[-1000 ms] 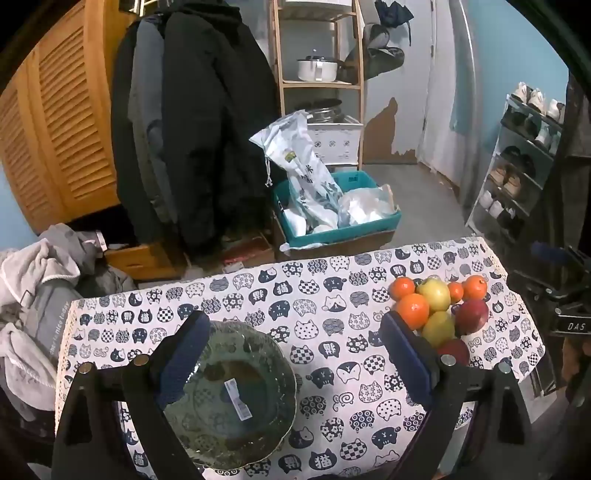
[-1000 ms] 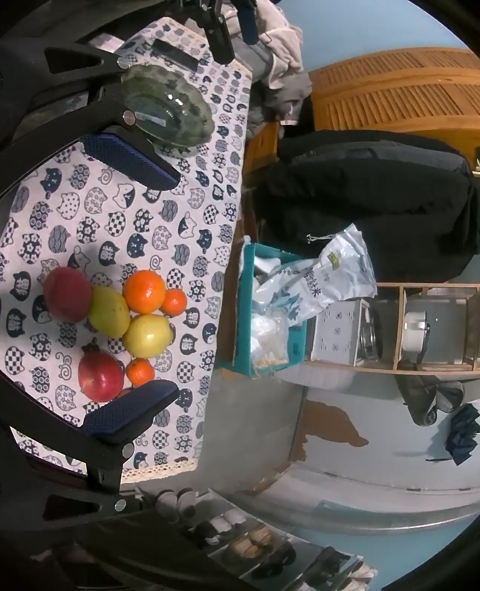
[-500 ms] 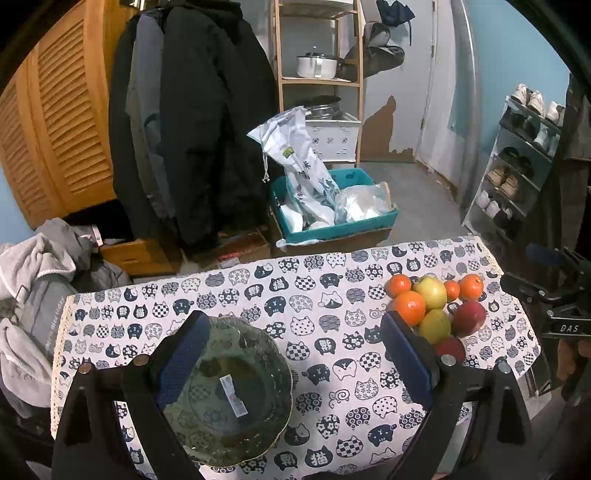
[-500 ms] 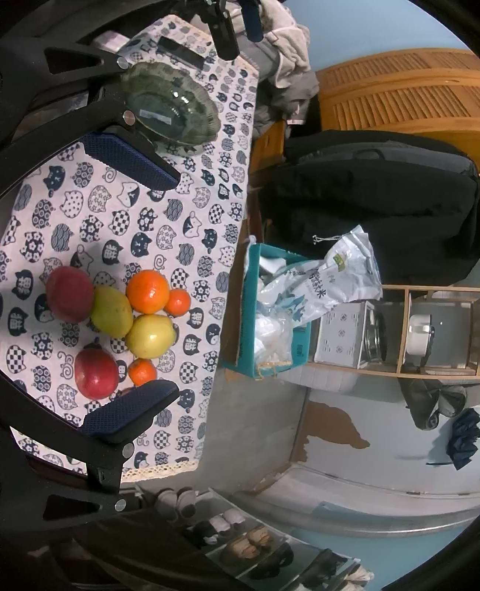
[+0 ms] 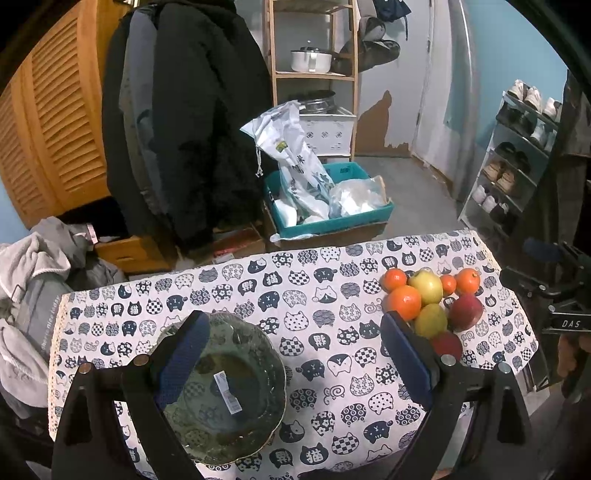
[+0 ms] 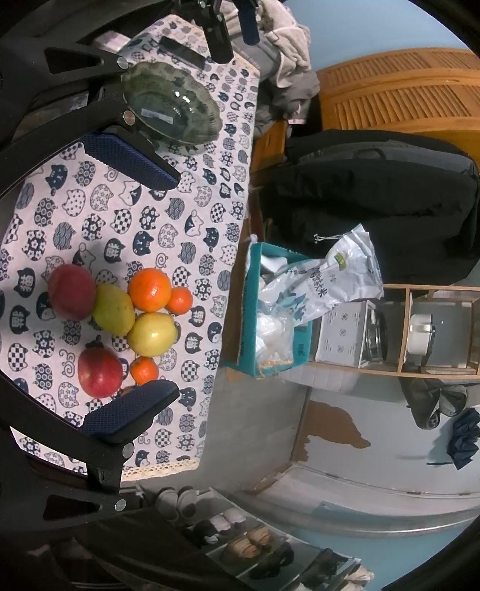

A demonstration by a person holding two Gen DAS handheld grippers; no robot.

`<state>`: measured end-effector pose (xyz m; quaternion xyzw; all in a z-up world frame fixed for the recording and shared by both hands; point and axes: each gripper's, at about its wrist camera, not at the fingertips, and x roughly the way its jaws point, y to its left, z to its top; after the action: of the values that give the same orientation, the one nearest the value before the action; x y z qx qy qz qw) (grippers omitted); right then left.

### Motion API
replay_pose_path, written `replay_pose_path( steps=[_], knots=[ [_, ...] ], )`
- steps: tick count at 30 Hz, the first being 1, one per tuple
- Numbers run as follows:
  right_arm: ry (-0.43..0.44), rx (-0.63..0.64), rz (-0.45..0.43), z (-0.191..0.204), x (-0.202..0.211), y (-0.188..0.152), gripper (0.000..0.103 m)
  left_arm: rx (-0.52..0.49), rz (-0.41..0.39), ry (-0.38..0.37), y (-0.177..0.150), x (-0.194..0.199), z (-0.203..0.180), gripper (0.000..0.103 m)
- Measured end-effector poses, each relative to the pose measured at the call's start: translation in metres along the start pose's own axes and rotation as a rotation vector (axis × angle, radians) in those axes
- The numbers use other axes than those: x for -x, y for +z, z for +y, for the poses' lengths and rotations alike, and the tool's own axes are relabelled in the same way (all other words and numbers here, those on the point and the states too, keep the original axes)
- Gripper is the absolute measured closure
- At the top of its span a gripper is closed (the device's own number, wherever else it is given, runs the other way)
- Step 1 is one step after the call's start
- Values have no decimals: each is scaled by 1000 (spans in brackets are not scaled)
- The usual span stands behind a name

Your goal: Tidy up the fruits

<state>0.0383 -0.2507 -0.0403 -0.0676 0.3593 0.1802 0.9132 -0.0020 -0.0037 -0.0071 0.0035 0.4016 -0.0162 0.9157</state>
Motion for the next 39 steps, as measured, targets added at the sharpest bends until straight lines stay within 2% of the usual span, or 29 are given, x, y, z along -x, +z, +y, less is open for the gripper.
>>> replay_pose_path(
  steps=[26,39],
  knots=[
    [15,-3,6,2,4,-1,3,2,3,-3,-1,-1,-3,8],
    [-1,-38,-1,-14,9,6,3,-2,5,-8,-6,0,-8,8]
  ],
)
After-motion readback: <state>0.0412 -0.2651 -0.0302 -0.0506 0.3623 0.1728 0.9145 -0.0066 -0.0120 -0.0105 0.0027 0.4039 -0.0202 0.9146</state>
